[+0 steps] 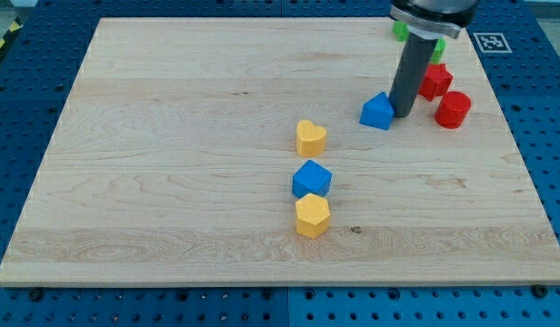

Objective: Push the triangle into the yellow heart

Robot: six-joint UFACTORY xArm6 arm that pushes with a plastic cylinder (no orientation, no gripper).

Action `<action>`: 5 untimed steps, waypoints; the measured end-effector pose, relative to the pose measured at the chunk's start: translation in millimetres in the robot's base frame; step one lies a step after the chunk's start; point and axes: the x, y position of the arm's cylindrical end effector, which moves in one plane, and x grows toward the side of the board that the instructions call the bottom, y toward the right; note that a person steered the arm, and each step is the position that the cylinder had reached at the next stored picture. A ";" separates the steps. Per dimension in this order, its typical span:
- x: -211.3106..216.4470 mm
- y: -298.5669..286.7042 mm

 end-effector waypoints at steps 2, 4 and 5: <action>-1.3 -43.4; -1.3 -87.3; -1.3 -109.9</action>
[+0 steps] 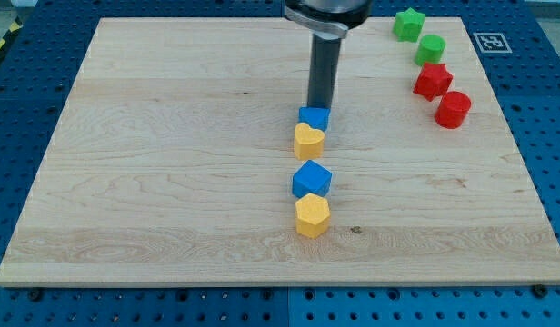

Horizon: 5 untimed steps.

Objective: Push the triangle into the yellow heart

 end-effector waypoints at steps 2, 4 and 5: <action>-13.4 -38.5; -22.3 -38.2; -1.7 -27.0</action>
